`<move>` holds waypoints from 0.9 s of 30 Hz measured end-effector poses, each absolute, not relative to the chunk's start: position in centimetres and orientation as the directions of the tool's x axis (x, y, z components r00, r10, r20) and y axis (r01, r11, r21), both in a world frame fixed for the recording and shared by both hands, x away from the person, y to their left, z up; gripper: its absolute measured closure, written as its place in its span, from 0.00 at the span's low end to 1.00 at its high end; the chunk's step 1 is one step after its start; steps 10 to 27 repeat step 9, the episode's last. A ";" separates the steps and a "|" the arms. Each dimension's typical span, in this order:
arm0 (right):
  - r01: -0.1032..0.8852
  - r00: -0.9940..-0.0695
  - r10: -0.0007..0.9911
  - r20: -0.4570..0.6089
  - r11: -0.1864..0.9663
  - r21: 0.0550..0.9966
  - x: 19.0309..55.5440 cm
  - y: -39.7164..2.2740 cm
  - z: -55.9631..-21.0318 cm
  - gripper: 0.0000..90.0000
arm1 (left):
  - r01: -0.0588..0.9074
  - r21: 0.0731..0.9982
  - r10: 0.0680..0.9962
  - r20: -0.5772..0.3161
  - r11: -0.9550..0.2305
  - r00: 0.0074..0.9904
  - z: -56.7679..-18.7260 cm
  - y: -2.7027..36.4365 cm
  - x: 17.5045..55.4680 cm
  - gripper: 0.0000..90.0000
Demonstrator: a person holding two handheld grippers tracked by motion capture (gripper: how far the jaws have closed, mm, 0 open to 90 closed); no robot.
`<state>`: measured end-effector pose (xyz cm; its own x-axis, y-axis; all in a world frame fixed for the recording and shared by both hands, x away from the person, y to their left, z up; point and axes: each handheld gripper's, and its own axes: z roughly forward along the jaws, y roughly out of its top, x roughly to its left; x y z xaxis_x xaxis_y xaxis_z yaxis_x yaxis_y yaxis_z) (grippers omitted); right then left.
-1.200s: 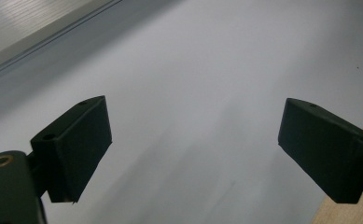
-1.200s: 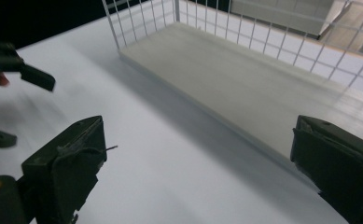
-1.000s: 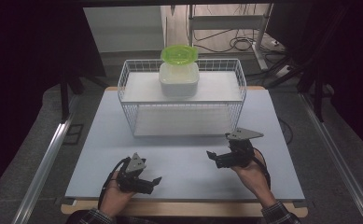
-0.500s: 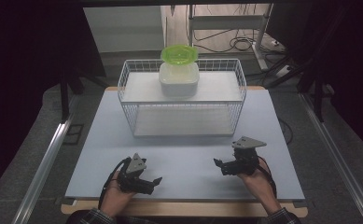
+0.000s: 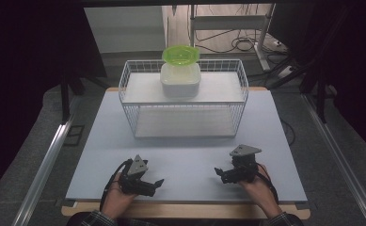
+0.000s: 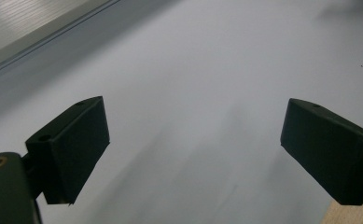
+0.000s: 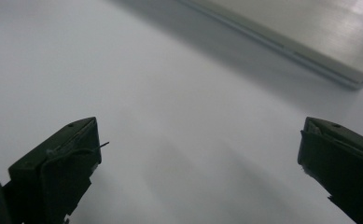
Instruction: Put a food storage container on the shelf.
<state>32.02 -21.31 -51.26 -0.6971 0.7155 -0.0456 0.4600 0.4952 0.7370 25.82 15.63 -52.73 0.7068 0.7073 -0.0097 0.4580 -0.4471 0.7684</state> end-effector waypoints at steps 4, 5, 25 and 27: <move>0.482 -0.693 0.720 -0.042 0.505 0.716 32.0 -21.3 -51.8 0.00 | 0.459 0.768 0.707 -0.010 -0.447 0.707 -52.8 15.7 25.8 0.08; 0.486 -0.691 0.722 -0.041 0.505 0.714 32.0 -21.3 -51.8 0.00 | 0.458 0.768 0.707 -0.010 -0.448 0.707 -52.8 15.7 25.8 0.08; 0.491 -0.693 0.720 -0.043 0.514 0.703 32.1 -21.2 -52.1 0.00 | 0.457 0.769 0.707 -0.010 -0.447 0.707 -52.8 15.6 25.9 0.08; 0.491 -0.693 0.720 -0.043 0.514 0.703 32.1 -21.2 -52.1 0.00 | 0.457 0.769 0.707 -0.010 -0.447 0.707 -52.8 15.6 25.9 0.08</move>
